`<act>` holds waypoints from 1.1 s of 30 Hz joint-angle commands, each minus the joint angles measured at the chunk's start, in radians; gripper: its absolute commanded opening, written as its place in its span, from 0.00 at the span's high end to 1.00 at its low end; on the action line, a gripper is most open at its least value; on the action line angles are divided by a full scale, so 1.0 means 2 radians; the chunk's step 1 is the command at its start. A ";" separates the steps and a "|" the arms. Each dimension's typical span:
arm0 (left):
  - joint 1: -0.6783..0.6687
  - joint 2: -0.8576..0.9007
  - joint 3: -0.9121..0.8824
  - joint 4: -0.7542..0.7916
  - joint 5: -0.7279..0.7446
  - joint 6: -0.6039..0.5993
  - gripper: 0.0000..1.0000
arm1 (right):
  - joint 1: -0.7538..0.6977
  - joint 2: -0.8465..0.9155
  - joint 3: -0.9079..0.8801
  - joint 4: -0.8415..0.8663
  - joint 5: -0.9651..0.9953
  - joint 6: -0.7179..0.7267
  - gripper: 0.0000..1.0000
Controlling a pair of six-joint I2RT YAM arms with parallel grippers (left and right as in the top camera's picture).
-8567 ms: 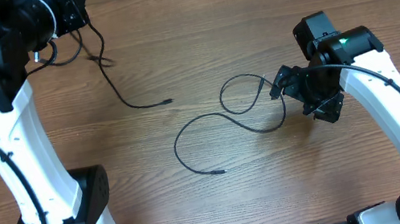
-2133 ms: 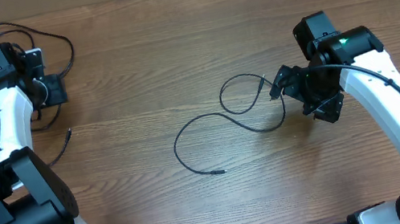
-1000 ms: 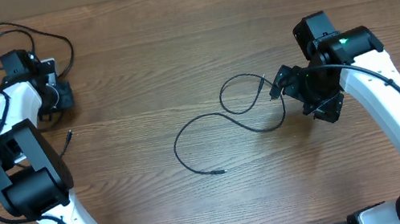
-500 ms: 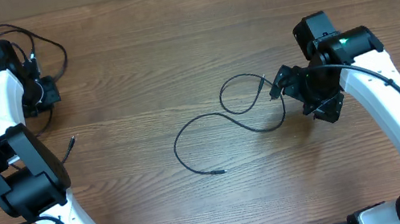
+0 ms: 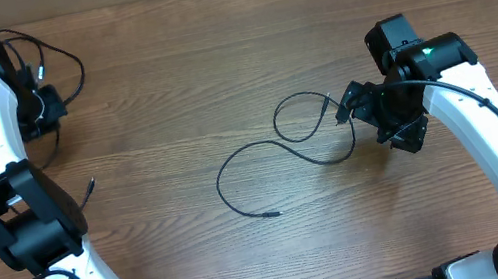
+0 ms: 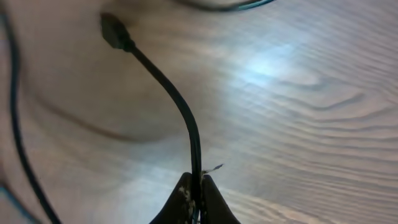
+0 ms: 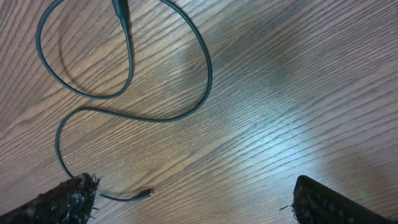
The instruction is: Untangle cables
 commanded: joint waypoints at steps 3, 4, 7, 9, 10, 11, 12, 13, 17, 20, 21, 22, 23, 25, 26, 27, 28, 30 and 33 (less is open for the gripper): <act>0.017 -0.013 -0.008 -0.016 -0.052 -0.115 0.96 | 0.000 -0.002 -0.001 0.000 -0.002 0.000 0.00; 0.020 -0.013 -0.009 -0.019 -0.066 -0.134 0.96 | 0.000 -0.002 -0.001 0.000 -0.002 0.000 0.00; 0.033 -0.013 -0.011 -0.029 -0.100 -0.179 0.96 | 0.000 -0.002 -0.001 0.001 -0.002 0.000 0.00; 0.043 -0.013 -0.011 -0.028 -0.099 -0.180 0.96 | 0.000 -0.002 -0.001 0.000 -0.002 0.000 0.00; 0.047 -0.013 -0.010 -0.029 -0.099 -0.180 0.96 | 0.000 -0.002 -0.001 0.000 -0.002 0.000 0.00; 0.050 -0.013 -0.011 -0.028 -0.099 -0.180 0.92 | 0.000 -0.002 -0.001 0.000 -0.002 0.000 0.00; 0.052 -0.013 -0.011 -0.028 -0.099 -0.180 0.83 | 0.000 -0.002 -0.001 0.000 -0.002 0.000 0.00; 0.053 -0.013 -0.011 -0.029 -0.099 -0.179 0.71 | 0.000 -0.002 -0.001 0.000 -0.002 0.000 0.00; 0.053 -0.013 -0.011 -0.026 -0.097 -0.172 0.20 | 0.000 -0.002 -0.001 0.001 -0.002 0.000 0.00; 0.053 -0.013 -0.011 -0.017 -0.085 -0.173 0.16 | 0.000 -0.002 -0.001 0.000 -0.002 0.000 0.00; 0.053 -0.013 -0.011 -0.014 -0.081 -0.173 0.16 | 0.000 -0.002 -0.001 0.001 -0.002 0.000 0.00; 0.053 -0.013 -0.010 -0.010 -0.076 -0.173 0.16 | 0.000 -0.002 -0.001 0.000 -0.002 0.000 0.00; 0.054 -0.013 -0.010 -0.004 -0.072 -0.173 0.16 | 0.000 -0.002 -0.001 0.000 -0.002 0.000 0.00; 0.057 -0.013 -0.007 0.005 -0.060 -0.173 0.13 | 0.000 -0.002 -0.001 0.000 -0.002 0.000 0.00; 0.059 -0.013 -0.004 0.005 -0.053 -0.173 0.14 | 0.000 -0.002 -0.001 0.001 -0.002 0.000 0.00; 0.061 -0.013 0.000 0.007 -0.047 -0.173 0.14 | 0.000 -0.002 -0.001 0.001 -0.002 0.000 0.00; 0.064 -0.013 0.006 0.007 -0.046 -0.173 0.14 | 0.000 -0.002 -0.001 0.000 -0.002 0.000 0.00; 0.072 -0.013 0.018 0.005 -0.056 -0.165 0.14 | 0.000 -0.002 -0.001 0.001 -0.002 0.000 0.00; 0.089 -0.013 0.028 0.004 -0.097 -0.141 0.11 | 0.000 -0.002 -0.001 0.000 -0.002 0.000 0.00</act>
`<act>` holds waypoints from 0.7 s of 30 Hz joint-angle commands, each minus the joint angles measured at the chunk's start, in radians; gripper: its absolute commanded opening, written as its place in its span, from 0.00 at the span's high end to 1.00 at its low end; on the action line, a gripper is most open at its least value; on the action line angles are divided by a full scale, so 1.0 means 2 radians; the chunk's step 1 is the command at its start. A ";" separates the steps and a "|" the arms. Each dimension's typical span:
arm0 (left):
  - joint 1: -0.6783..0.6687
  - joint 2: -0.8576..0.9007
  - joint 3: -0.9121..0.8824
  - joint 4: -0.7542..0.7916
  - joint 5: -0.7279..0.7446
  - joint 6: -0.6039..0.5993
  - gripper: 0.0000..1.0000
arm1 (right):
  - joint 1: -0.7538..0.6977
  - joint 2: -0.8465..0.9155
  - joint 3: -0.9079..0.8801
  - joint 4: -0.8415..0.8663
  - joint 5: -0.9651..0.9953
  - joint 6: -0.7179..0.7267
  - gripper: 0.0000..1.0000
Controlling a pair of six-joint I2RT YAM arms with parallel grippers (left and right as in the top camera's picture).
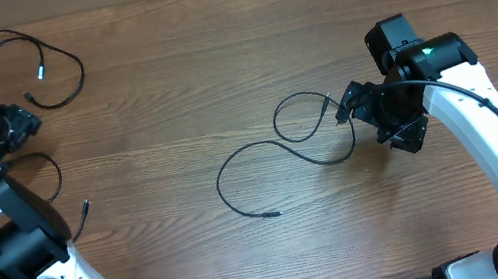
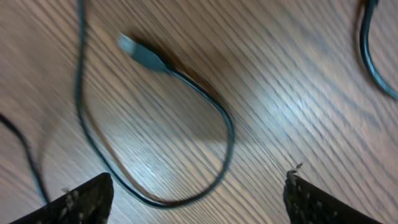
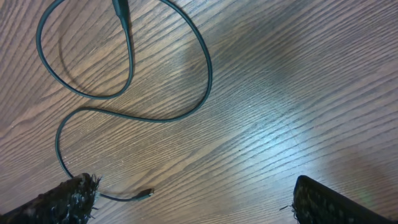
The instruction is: Untangle cables
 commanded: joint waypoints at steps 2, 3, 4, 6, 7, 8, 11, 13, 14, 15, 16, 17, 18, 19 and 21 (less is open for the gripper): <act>0.033 -0.013 0.022 0.000 -0.057 0.033 0.09 | 0.000 -0.002 -0.001 0.001 -0.002 0.000 0.00; 0.040 -0.013 0.021 0.001 -0.068 0.036 0.09 | 0.000 -0.002 -0.001 0.001 -0.002 0.000 0.00; 0.046 -0.013 0.020 0.002 -0.077 0.036 0.08 | 0.000 -0.002 -0.001 0.001 -0.002 0.000 0.00; 0.061 -0.013 0.020 0.006 -0.079 0.035 0.05 | 0.000 -0.002 -0.001 0.001 -0.002 0.000 0.00; 0.068 -0.013 0.019 0.009 -0.077 0.035 0.05 | 0.000 -0.002 -0.001 0.001 -0.002 0.000 0.00; 0.074 -0.013 0.019 0.012 -0.075 0.035 0.05 | 0.000 -0.002 -0.001 0.001 -0.002 0.000 0.00; 0.092 -0.010 0.016 0.024 -0.073 0.036 0.13 | 0.000 -0.002 -0.001 0.001 -0.002 0.000 0.00; 0.099 -0.007 0.013 0.031 -0.073 0.039 0.18 | 0.000 -0.002 -0.001 0.001 -0.002 0.000 0.00; 0.101 -0.004 0.009 0.039 -0.073 0.050 0.19 | 0.000 -0.002 -0.001 0.001 -0.002 0.000 0.00; 0.102 -0.003 0.005 0.045 -0.073 0.060 0.19 | 0.000 -0.002 -0.001 0.001 -0.002 0.000 0.00; 0.102 0.000 -0.001 0.053 -0.073 0.069 0.17 | 0.000 -0.002 -0.001 0.001 -0.002 0.000 0.00; 0.102 0.002 -0.007 0.060 -0.073 0.072 0.16 | 0.000 -0.002 -0.001 0.001 -0.002 0.000 0.00; 0.102 0.004 -0.012 0.067 -0.073 0.071 0.15 | 0.000 -0.002 -0.001 0.001 -0.002 0.000 0.00; 0.102 0.007 -0.017 0.074 -0.069 0.072 0.15 | 0.000 -0.002 -0.001 0.001 -0.002 0.000 0.00; 0.102 0.015 -0.020 0.083 -0.059 0.072 0.16 | 0.000 -0.002 -0.001 0.001 -0.002 0.000 0.00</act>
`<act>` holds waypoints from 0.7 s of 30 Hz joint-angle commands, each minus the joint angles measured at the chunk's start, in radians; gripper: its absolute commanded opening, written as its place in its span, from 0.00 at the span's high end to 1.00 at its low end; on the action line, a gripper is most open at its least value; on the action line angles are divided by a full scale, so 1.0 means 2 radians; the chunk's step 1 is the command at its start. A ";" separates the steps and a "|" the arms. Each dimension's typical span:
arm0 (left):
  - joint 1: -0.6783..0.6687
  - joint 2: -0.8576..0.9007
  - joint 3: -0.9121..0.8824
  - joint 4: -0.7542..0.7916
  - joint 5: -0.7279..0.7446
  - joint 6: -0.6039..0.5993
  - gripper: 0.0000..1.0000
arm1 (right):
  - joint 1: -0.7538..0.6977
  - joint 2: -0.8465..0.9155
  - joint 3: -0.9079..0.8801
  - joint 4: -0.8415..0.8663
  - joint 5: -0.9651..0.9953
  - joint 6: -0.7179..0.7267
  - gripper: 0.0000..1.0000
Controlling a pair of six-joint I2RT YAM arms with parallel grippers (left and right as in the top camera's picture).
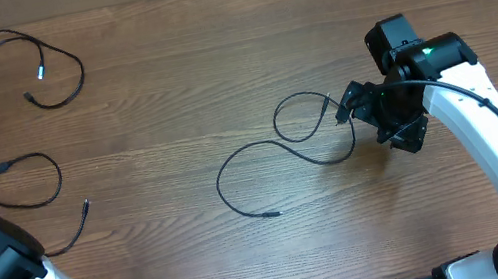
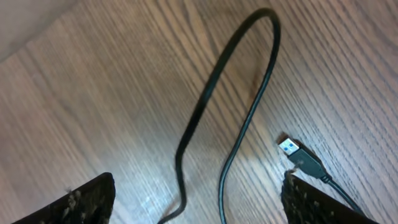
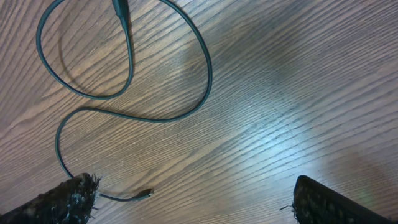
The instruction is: Untangle cables
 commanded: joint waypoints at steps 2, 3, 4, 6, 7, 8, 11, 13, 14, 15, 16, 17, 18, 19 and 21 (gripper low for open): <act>-0.002 0.024 -0.011 0.010 0.014 0.015 0.26 | 0.000 -0.002 -0.001 0.001 -0.002 0.000 0.00; -0.002 0.028 -0.011 0.011 0.015 0.015 0.29 | 0.000 -0.002 -0.001 0.001 -0.002 0.000 0.00; -0.002 0.033 -0.011 0.012 0.015 0.015 0.32 | 0.000 -0.002 -0.001 0.001 -0.002 0.000 0.00; 0.000 0.042 -0.011 0.013 0.015 0.014 0.38 | 0.000 -0.002 -0.001 0.001 -0.002 0.000 0.00; 0.001 0.048 -0.011 0.013 0.015 0.014 0.44 | 0.000 -0.002 -0.001 0.001 -0.002 0.000 0.00; 0.002 0.052 -0.011 0.012 0.015 0.014 0.53 | 0.000 -0.002 -0.001 0.001 -0.002 0.000 0.00; 0.005 0.061 -0.011 0.012 0.019 0.008 0.87 | 0.000 -0.002 -0.001 0.001 -0.002 0.000 0.00; 0.008 0.061 -0.011 0.014 0.019 0.004 0.96 | 0.000 -0.002 -0.001 0.001 -0.002 0.000 0.00; 0.009 0.061 -0.011 0.016 0.019 -0.001 0.96 | 0.000 -0.002 -0.001 0.001 -0.002 0.000 0.00; 0.011 0.061 -0.009 0.016 0.019 -0.007 0.96 | 0.000 -0.002 -0.001 0.001 -0.002 0.000 0.00; 0.013 0.061 -0.008 0.015 0.019 -0.017 0.96 | 0.000 -0.002 -0.001 0.001 -0.002 0.000 0.00; 0.015 0.061 -0.006 0.014 0.020 -0.027 0.96 | 0.000 -0.002 -0.001 0.001 -0.002 0.000 0.00; 0.019 0.061 -0.004 0.013 0.028 -0.037 0.96 | 0.000 -0.002 -0.001 0.001 -0.002 0.000 0.00; 0.023 0.061 -0.002 0.013 0.045 -0.045 0.96 | 0.000 -0.002 -0.001 0.001 -0.002 0.000 0.00; 0.033 0.061 0.006 0.014 0.088 -0.064 0.95 | 0.000 -0.002 -0.001 0.001 -0.002 0.000 0.00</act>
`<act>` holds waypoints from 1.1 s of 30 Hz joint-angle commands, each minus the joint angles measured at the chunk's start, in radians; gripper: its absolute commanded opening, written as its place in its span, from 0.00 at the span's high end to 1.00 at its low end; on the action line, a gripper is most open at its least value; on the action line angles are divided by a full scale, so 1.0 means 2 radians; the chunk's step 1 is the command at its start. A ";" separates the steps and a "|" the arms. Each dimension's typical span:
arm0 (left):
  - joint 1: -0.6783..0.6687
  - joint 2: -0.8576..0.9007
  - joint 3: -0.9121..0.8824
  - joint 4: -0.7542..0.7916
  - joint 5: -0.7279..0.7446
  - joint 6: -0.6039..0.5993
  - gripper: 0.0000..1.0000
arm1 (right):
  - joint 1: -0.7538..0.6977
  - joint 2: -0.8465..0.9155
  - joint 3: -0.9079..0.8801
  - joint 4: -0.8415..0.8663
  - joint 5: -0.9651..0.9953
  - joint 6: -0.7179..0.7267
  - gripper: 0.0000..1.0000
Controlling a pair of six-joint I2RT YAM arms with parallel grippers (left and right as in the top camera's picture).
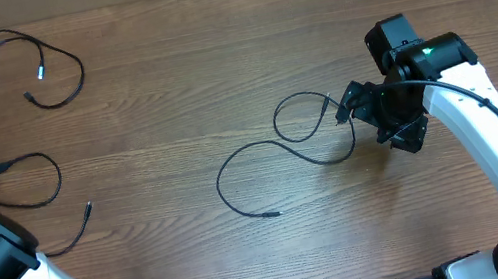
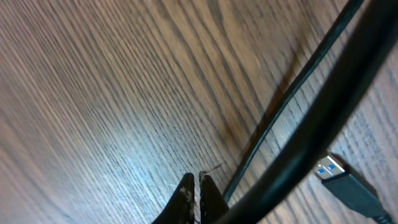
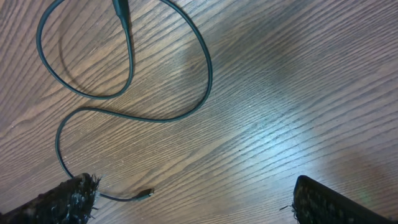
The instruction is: Untangle cables
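Three thin black cables lie apart on the wooden table. One coils at the top left (image 1: 62, 51). One with a blue USB plug (image 2: 339, 177) loops at the left edge (image 1: 60, 176). The third curls in the middle (image 1: 221, 187), and its loop (image 3: 208, 68) and small plug (image 3: 146, 194) show in the right wrist view. My left gripper (image 2: 196, 194) is shut low over the table beside the USB plug, with nothing seen between its fingers; a thick blurred cable crosses close in front. My right gripper (image 3: 199, 205) stands open just right of the middle cable.
The table's far edge runs along the top of the overhead view. My left arm curves along the left side and my right arm (image 1: 492, 139) along the right.
My left gripper was open over the left cable's loop and is now shut, closer to the table beside the USB plug. The right gripper and the middle cable have not moved.
At first my left gripper was shut on a cable among bunched cables at the top left. Then it was open, with the USB cable laid out lower on the left. Then it hung open at the left edge; now it is shut. The right arm stayed still.
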 commanded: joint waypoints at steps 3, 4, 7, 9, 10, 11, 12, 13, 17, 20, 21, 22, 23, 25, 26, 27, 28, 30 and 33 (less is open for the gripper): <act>0.034 0.003 0.028 0.006 0.145 -0.078 0.96 | 0.000 -0.002 -0.001 0.000 -0.002 0.000 0.00; 0.042 0.003 0.031 0.009 0.179 -0.096 0.96 | 0.000 -0.002 -0.001 0.000 -0.002 0.000 0.00; 0.062 0.003 0.032 0.022 0.271 -0.151 0.96 | 0.000 -0.002 -0.001 0.000 -0.002 0.000 0.00; 0.074 0.003 0.032 0.029 0.302 -0.179 0.96 | 0.000 -0.002 -0.001 0.000 -0.002 0.000 0.00; 0.080 0.003 0.032 0.034 0.313 -0.188 0.96 | 0.000 -0.002 -0.001 0.000 -0.002 0.000 0.00; 0.085 0.003 0.032 0.036 0.320 -0.190 0.96 | 0.000 -0.002 -0.001 0.000 -0.002 0.000 0.00; 0.090 0.003 0.032 0.037 0.322 -0.189 0.96 | 0.000 -0.002 -0.001 0.000 -0.002 0.000 0.00; 0.094 0.003 0.032 0.037 0.321 -0.188 0.96 | 0.000 -0.002 -0.001 0.000 -0.002 0.000 0.00; 0.101 0.003 0.032 0.039 0.320 -0.145 0.55 | 0.000 -0.002 -0.001 0.000 -0.002 0.000 0.00; 0.101 0.003 0.032 0.035 0.324 -0.140 0.46 | 0.000 -0.002 -0.001 0.000 -0.002 0.000 0.00; 0.101 0.003 0.032 0.035 0.327 -0.140 0.38 | 0.000 -0.002 -0.001 0.000 -0.002 0.000 0.00; 0.101 0.003 0.032 0.033 0.328 -0.140 0.30 | 0.000 -0.002 -0.001 0.000 -0.002 0.000 0.00; 0.101 0.003 0.032 0.032 0.333 -0.133 0.26 | 0.000 -0.002 -0.001 0.000 -0.002 0.000 0.00; 0.100 0.003 0.032 0.029 0.350 -0.110 0.20 | 0.000 -0.002 -0.001 0.000 -0.002 0.000 0.00; 0.100 0.003 0.033 0.024 0.355 -0.105 0.19 | 0.000 -0.002 -0.001 0.000 -0.002 0.000 0.00; 0.100 0.001 0.033 0.019 0.355 -0.105 0.17 | 0.000 -0.002 -0.001 0.000 -0.002 0.000 0.00; 0.100 -0.001 0.033 0.014 0.354 -0.097 0.15 | 0.000 -0.002 -0.001 0.000 -0.002 0.000 0.00; 0.101 -0.009 0.033 0.005 0.342 -0.071 0.13 | 0.000 -0.002 -0.001 0.000 -0.002 0.000 0.00; 0.105 -0.035 0.033 -0.019 0.265 -0.060 0.11 | 0.000 -0.002 -0.001 0.000 -0.002 0.000 0.00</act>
